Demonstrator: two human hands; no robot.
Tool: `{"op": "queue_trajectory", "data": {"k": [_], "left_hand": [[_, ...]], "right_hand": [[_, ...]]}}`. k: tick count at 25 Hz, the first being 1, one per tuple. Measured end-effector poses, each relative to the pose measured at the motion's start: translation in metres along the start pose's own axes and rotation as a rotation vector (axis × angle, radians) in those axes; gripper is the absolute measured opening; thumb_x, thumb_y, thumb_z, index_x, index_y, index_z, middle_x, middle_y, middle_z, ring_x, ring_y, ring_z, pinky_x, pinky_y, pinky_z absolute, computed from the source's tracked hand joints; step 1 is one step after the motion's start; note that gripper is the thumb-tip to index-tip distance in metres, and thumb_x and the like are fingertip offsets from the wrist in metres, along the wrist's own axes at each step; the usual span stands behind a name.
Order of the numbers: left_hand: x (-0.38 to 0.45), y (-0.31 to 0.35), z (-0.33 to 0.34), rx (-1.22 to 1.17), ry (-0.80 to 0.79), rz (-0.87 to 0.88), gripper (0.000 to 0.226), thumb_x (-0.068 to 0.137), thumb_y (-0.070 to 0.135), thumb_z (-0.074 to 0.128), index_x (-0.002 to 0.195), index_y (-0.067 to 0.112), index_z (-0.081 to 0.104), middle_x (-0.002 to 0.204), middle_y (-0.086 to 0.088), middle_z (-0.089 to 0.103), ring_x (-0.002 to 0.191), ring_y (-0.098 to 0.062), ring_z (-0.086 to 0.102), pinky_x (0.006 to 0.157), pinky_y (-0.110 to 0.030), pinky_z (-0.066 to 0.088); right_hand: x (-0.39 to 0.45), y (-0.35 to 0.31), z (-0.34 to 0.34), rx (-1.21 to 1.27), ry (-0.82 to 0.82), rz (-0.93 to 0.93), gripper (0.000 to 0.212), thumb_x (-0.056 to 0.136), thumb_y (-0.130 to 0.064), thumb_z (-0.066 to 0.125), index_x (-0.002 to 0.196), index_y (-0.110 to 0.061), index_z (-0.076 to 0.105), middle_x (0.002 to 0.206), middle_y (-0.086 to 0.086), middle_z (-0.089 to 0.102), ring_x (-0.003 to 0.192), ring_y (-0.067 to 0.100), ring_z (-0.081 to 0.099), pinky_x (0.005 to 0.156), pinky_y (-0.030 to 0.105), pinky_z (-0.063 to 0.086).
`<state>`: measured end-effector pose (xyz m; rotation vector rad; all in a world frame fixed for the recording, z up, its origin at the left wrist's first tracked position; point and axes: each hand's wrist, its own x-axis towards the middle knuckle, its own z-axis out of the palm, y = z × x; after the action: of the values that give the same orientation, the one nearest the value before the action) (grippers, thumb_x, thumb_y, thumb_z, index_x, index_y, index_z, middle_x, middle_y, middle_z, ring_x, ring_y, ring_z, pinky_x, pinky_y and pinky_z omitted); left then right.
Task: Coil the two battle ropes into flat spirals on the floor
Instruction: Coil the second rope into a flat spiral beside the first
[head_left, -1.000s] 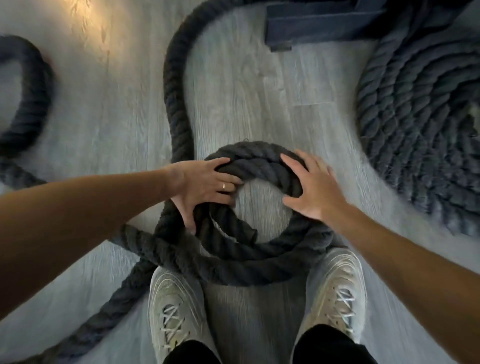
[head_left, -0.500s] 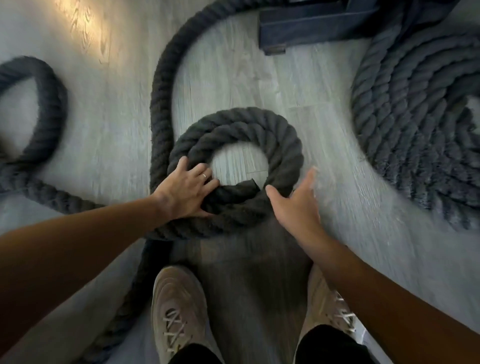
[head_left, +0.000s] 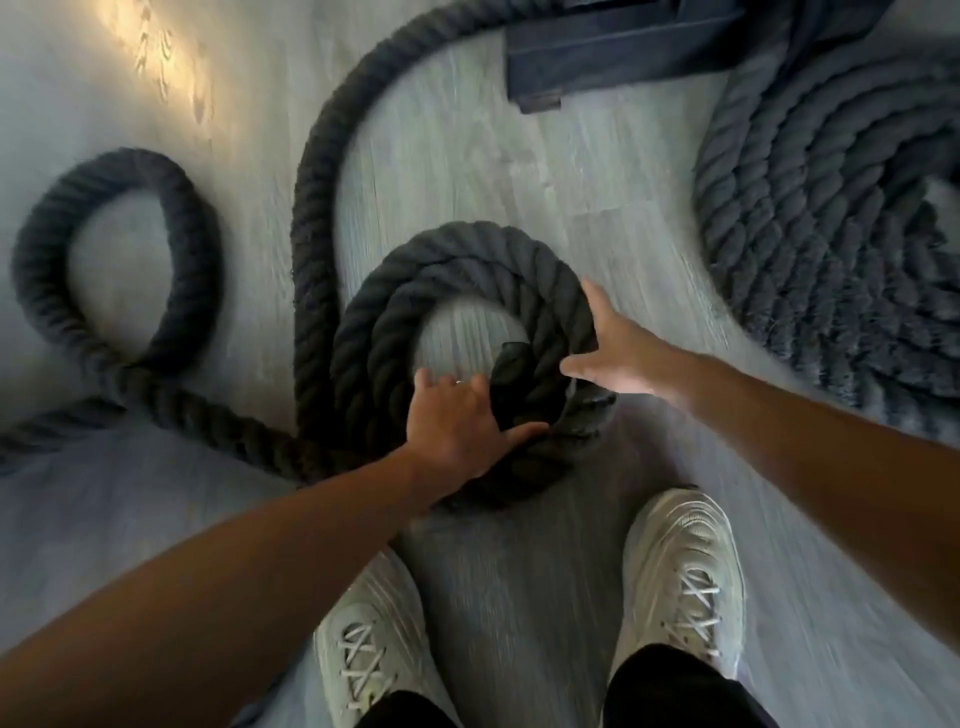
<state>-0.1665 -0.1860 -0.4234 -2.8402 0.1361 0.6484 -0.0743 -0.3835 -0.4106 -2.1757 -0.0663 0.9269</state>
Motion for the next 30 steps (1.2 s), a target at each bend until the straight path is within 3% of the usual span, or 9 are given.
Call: {"op": "queue_trajectory", "data": {"k": [3, 5, 8, 11, 15, 18, 24, 27, 30], "left_hand": [[-0.002, 0.032, 0.001, -0.110, -0.119, -0.049, 0.111, 0.080, 0.091, 0.006, 0.137, 0.006, 0.047, 0.109, -0.012, 0.071, 0.105, -0.029, 0.065, 0.105, -0.051, 0.030], [-0.001, 0.023, 0.013, -0.200, -0.066, -0.013, 0.095, 0.084, 0.087, 0.009, 0.128, 0.013, 0.049, 0.109, -0.010, 0.070, 0.104, -0.030, 0.064, 0.096, -0.050, 0.035], [-0.012, -0.019, 0.030, -0.262, 0.018, 0.224, 0.073, 0.089, 0.084, 0.018, 0.114, 0.023, 0.050, 0.106, 0.001, 0.069, 0.104, -0.024, 0.062, 0.095, -0.046, 0.034], [-0.017, -0.074, 0.040, -0.112, 0.119, 0.513, 0.075, 0.085, 0.086, 0.031, 0.122, 0.026, 0.059, 0.114, 0.006, 0.067, 0.112, -0.019, 0.059, 0.109, -0.047, 0.029], [-0.004, -0.107, 0.040, 0.169, 0.154, 0.697, 0.077, 0.091, 0.083, 0.026, 0.115, 0.022, 0.066, 0.109, 0.001, 0.068, 0.104, -0.023, 0.060, 0.107, -0.048, 0.035], [-0.006, -0.092, 0.042, 0.158, 0.240, 0.643, 0.070, 0.097, 0.075, 0.025, 0.101, 0.017, 0.064, 0.095, -0.002, 0.068, 0.091, -0.026, 0.059, 0.097, -0.052, 0.041], [0.002, -0.032, 0.016, 0.039, 0.155, 0.220, 0.079, 0.094, 0.076, 0.003, 0.111, 0.020, 0.056, 0.102, -0.006, 0.070, 0.097, -0.028, 0.061, 0.085, -0.048, 0.036], [0.015, -0.016, 0.006, 0.041, 0.133, 0.153, 0.076, 0.093, 0.076, 0.004, 0.111, 0.020, 0.052, 0.101, -0.007, 0.069, 0.095, -0.029, 0.061, 0.083, -0.046, 0.037], [0.016, -0.016, 0.007, 0.016, 0.140, 0.147, 0.077, 0.091, 0.077, 0.002, 0.109, 0.020, 0.051, 0.100, -0.007, 0.069, 0.095, -0.029, 0.061, 0.082, -0.046, 0.037]], "right_hand": [[0.009, -0.007, -0.017, -0.185, 0.008, -0.046, 0.100, 0.083, -0.028, 0.068, 0.150, -0.058, 0.000, 0.136, 0.006, 0.055, 0.113, 0.026, 0.061, 0.098, 0.044, 0.052], [0.005, -0.006, 0.007, -0.226, 0.219, -0.032, 0.088, 0.091, -0.032, 0.061, 0.155, -0.047, 0.004, 0.150, 0.011, 0.038, 0.128, 0.031, 0.048, 0.104, 0.045, 0.046], [-0.031, 0.004, 0.060, -0.136, 0.481, 0.052, 0.078, 0.099, -0.042, 0.049, 0.158, -0.032, 0.001, 0.147, 0.016, 0.029, 0.122, 0.034, 0.047, 0.094, 0.047, 0.048], [-0.065, 0.012, 0.090, 0.083, 0.466, 0.179, 0.084, 0.099, -0.042, 0.050, 0.157, -0.035, -0.011, 0.153, 0.019, 0.024, 0.124, 0.039, 0.049, 0.094, 0.048, 0.048], [-0.075, 0.024, 0.089, 0.235, 0.300, 0.163, 0.086, 0.101, -0.036, 0.050, 0.156, -0.039, -0.017, 0.161, 0.008, 0.028, 0.138, 0.030, 0.042, 0.107, 0.037, 0.036], [-0.056, 0.027, 0.060, 0.250, 0.179, 0.112, 0.085, 0.102, -0.032, 0.052, 0.158, -0.035, -0.013, 0.162, -0.002, 0.027, 0.143, 0.021, 0.035, 0.108, 0.027, 0.027], [-0.029, -0.001, 0.054, 0.391, 0.468, 0.192, 0.105, 0.081, -0.049, 0.074, 0.157, -0.040, 0.001, 0.160, 0.001, 0.031, 0.141, 0.025, 0.038, 0.110, 0.039, 0.038], [-0.037, 0.001, 0.074, 0.370, 0.422, 0.149, 0.102, 0.090, -0.031, 0.065, 0.156, -0.043, -0.012, 0.159, 0.006, 0.025, 0.137, 0.025, 0.040, 0.099, 0.029, 0.035], [-0.037, 0.011, 0.056, 0.322, 0.268, 0.106, 0.105, 0.091, -0.021, 0.064, 0.154, -0.045, -0.016, 0.161, 0.001, 0.026, 0.140, 0.022, 0.039, 0.110, 0.036, 0.037]]}}
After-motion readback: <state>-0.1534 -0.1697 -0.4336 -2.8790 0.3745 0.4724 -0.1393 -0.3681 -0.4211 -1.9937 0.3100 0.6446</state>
